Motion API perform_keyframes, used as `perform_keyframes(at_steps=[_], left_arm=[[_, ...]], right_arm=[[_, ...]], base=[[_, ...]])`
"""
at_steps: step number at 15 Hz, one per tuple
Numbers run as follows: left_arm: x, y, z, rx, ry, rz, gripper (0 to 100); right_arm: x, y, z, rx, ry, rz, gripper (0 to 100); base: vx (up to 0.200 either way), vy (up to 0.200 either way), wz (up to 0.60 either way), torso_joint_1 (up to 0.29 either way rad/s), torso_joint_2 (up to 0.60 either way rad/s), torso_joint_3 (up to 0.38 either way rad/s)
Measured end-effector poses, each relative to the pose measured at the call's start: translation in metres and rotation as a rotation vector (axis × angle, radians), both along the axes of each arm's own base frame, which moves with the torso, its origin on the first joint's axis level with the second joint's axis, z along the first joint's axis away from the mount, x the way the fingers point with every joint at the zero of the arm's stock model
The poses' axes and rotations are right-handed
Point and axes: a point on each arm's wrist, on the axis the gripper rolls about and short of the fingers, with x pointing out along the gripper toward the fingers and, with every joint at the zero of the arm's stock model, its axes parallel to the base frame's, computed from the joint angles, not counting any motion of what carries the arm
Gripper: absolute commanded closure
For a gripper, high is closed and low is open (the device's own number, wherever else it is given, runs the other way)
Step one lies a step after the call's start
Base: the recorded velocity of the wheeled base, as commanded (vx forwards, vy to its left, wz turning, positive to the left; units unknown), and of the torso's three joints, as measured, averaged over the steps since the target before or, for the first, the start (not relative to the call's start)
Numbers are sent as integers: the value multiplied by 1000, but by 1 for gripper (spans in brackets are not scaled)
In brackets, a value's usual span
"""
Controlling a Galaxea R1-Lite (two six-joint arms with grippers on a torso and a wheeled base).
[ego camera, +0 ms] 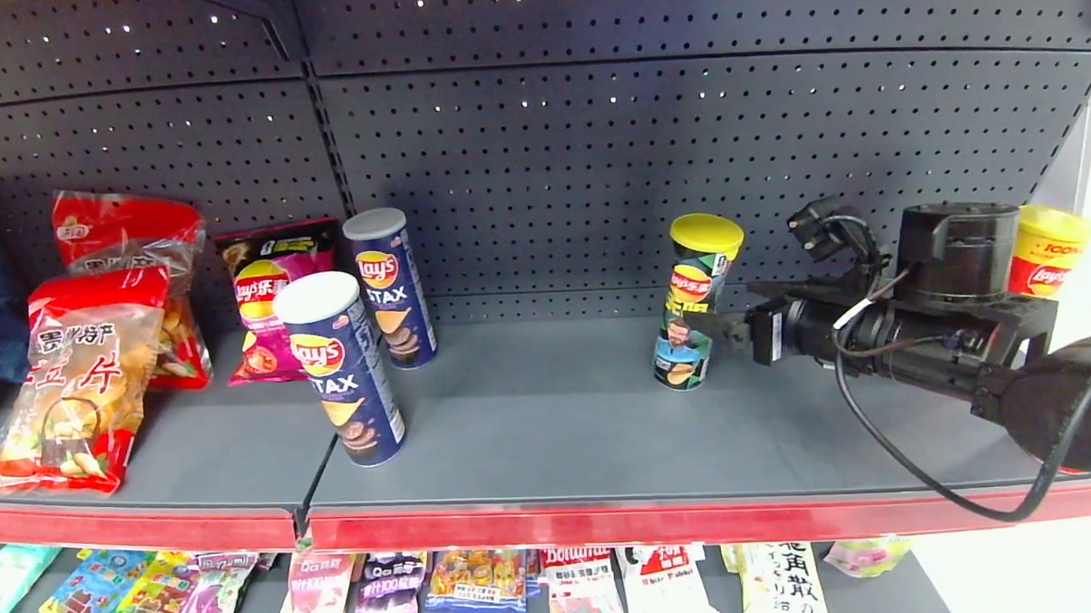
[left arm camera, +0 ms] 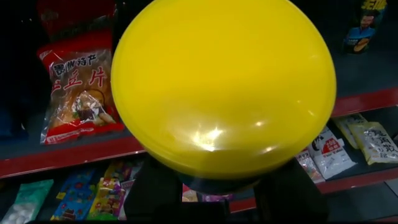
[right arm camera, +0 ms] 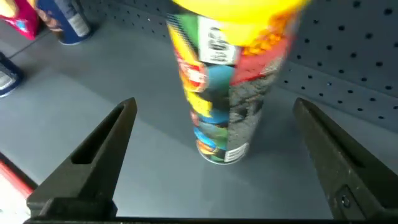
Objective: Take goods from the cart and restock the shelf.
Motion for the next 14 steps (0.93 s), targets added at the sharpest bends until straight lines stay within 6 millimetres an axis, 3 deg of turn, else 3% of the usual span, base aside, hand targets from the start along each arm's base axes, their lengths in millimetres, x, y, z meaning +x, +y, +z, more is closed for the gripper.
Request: perform_keyframes(at_steps=[6,14], left_arm=[[2,0,1,1,9,-1,100],[4,-1,2,4,24,-1,100]], right_arm=[[15,-8,-9,21,30,66,0],[51,-1,-1,46,-49,62,0]], base=[[0,0,0,0,0,0],[0,0,0,0,0,0]])
